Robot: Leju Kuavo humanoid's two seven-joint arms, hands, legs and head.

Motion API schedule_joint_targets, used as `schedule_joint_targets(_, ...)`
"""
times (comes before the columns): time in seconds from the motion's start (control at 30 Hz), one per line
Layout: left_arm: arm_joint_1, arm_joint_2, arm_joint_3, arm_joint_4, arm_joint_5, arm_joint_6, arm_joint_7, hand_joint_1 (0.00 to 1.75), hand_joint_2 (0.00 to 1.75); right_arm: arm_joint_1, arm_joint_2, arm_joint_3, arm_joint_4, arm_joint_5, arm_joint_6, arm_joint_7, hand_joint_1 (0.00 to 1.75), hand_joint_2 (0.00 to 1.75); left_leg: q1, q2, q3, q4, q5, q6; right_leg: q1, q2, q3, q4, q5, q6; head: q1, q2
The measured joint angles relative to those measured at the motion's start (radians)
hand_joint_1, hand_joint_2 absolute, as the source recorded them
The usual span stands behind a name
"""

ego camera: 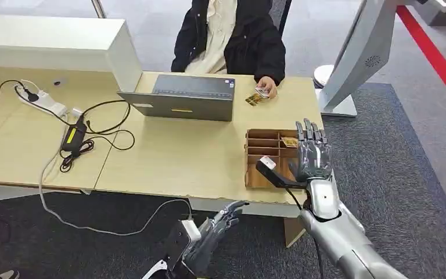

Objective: Pass the card to the sensor for recognition and then transmit it.

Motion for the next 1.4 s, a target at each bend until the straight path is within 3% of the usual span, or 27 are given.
schedule_joint_targets(0.77, 0.041, 0.0, 0.037, 0.0, -0.06, -0.032, 0.005, 0.0, 0.0, -0.069, 0.039, -0.006, 0.102, -0.016, -0.001, -0.03, 0.0, 1.75, 0.0, 0.0, 0.0, 0.0, 0.0, 0.0, 0.0, 0.0, 0.0, 0.0, 0.0, 0.0, 0.0, 0.0)
schedule_joint_targets(1.27, 0.052, 0.01, 0.043, -0.027, -0.076, 0.012, 0.036, 0.0, 0.0, -0.099, 0.065, -0.011, 0.154, -0.036, -0.001, -0.06, 0.0, 1.75, 0.0, 0.0, 0.0, 0.0, 0.0, 0.0, 0.0, 0.0, 0.0, 0.0, 0.0, 0.0, 0.0, 0.0)
schedule_joint_targets(1.33, 0.054, 0.013, 0.043, -0.033, -0.076, 0.015, 0.036, 0.0, 0.0, -0.1, 0.069, -0.012, 0.159, -0.037, -0.001, -0.062, 1.75, 1.75, 0.0, 0.0, 0.0, 0.0, 0.0, 0.0, 0.0, 0.0, 0.0, 0.0, 0.0, 0.0, 0.0, 0.0)
schedule_joint_targets(1.4, 0.056, 0.014, 0.043, -0.034, -0.077, 0.02, 0.037, 0.0, 0.0, -0.103, 0.074, -0.012, 0.165, -0.041, -0.001, -0.069, 1.75, 1.75, 0.0, 0.0, 0.0, 0.0, 0.0, 0.0, 0.0, 0.0, 0.0, 0.0, 0.0, 0.0, 0.0, 0.0)
